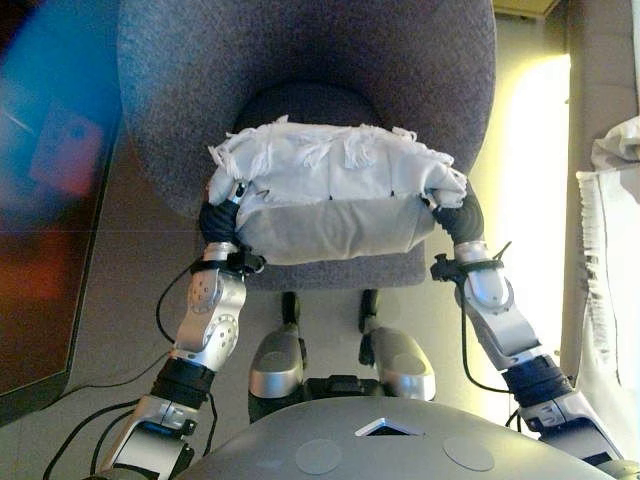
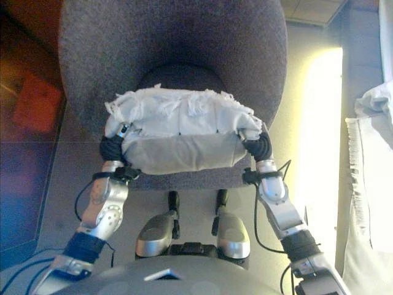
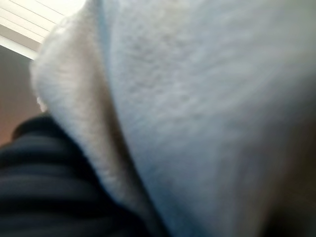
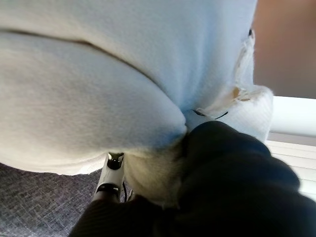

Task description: Pick up the cushion and take it to the sofa

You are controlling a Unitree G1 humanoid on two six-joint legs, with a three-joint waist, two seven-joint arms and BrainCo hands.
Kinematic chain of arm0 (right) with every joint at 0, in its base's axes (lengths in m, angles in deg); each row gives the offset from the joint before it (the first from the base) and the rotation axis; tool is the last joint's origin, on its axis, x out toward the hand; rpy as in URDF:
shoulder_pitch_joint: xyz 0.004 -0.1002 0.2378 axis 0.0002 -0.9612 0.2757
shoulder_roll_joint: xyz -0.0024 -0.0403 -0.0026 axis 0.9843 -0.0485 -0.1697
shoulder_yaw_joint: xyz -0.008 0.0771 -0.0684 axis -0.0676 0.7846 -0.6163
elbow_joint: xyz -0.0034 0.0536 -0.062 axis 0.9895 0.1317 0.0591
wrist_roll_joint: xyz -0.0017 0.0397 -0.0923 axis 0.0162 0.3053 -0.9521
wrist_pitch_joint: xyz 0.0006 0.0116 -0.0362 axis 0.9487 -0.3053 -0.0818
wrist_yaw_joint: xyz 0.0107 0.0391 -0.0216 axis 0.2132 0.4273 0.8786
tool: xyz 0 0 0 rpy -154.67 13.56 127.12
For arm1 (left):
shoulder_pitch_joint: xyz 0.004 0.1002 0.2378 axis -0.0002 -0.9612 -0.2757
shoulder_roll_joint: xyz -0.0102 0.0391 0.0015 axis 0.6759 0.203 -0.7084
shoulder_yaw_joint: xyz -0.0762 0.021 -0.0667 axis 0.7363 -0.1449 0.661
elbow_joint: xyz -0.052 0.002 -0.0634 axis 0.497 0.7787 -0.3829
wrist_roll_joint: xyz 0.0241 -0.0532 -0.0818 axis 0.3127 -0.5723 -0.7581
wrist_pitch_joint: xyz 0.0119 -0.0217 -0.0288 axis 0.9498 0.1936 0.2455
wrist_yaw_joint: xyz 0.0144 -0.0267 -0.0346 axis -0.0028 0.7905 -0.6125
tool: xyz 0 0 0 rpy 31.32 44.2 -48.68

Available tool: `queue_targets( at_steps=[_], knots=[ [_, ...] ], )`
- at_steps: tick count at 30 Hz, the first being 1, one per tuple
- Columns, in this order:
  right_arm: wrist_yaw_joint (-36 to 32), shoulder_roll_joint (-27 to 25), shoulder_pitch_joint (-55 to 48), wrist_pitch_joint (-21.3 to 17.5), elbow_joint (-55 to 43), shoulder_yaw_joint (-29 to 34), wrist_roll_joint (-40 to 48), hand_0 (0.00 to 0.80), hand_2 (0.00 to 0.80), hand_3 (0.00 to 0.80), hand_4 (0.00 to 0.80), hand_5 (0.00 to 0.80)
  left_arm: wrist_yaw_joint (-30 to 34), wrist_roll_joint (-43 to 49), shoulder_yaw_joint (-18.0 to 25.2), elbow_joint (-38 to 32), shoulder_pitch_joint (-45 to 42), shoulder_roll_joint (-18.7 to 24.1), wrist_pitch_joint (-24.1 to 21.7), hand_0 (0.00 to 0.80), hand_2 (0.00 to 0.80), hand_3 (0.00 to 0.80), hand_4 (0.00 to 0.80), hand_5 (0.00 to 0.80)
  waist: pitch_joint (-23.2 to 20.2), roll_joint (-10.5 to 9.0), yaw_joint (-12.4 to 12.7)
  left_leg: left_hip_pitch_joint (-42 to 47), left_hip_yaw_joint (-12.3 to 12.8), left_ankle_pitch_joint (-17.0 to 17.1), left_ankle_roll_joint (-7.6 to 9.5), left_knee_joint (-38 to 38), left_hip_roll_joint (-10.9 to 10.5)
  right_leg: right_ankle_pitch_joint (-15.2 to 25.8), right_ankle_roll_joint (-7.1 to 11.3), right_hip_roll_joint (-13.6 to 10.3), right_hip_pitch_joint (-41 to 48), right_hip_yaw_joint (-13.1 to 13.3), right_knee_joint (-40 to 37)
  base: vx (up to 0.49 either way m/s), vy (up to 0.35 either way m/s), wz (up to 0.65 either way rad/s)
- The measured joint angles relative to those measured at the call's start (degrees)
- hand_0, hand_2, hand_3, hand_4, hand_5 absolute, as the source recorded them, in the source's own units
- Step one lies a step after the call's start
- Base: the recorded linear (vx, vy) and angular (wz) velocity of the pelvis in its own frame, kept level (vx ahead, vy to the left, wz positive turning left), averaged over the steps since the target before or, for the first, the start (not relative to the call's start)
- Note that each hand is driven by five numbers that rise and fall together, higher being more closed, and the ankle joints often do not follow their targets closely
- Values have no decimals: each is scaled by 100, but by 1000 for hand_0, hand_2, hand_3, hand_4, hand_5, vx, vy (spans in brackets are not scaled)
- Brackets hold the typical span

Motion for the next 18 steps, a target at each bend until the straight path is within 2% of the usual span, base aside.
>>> queue_targets(
  at_steps=[5, 8, 11, 15, 18],
  knots=[
    [105, 38, 999, 7, 767, -66, 8, 800, 800, 800, 800, 800, -403, 167, -12, 592, 809, -144, -64, 800, 800, 800, 800, 800, 215, -26, 5, -269, -7, 14, -2, 83, -9, 84, -25, -2, -243, 41, 2, -51, -23, -4],
    [262, 241, 1652, 12, 1402, -99, 27, 800, 800, 800, 800, 800, -634, 168, -11, 1205, 1349, -336, -83, 800, 800, 800, 800, 800, 417, -14, 2, -291, -35, 24, -7, 101, -8, 90, -31, -1, -249, 29, 2, -100, -14, 2],
    [579, 439, 2424, 34, 1911, -216, 24, 800, 800, 800, 800, 800, -845, 176, 5, 1753, 1971, -494, -290, 800, 800, 800, 800, 800, 443, -7, 6, -560, -118, 66, -12, 120, -19, 149, -41, -4, -501, 16, 1, -113, 9, 3],
    [780, 444, 3378, 137, 2520, -313, 75, 800, 800, 800, 800, 800, -1006, 174, 34, 2618, 2943, -527, -450, 800, 800, 800, 800, 800, 655, 4, 5, -666, -133, 154, -14, 83, -35, 214, -59, -8, -623, 1, 2, -41, 46, 2],
    [799, 438, 3801, 233, 2878, -428, 212, 800, 800, 800, 800, 800, -1075, 159, 41, 3026, 3386, -530, -429, 800, 800, 800, 800, 800, 659, 4, -3, -755, -133, 195, -12, 58, -47, 240, -60, -10, -720, -8, 2, -59, 44, 1]
  ],
)
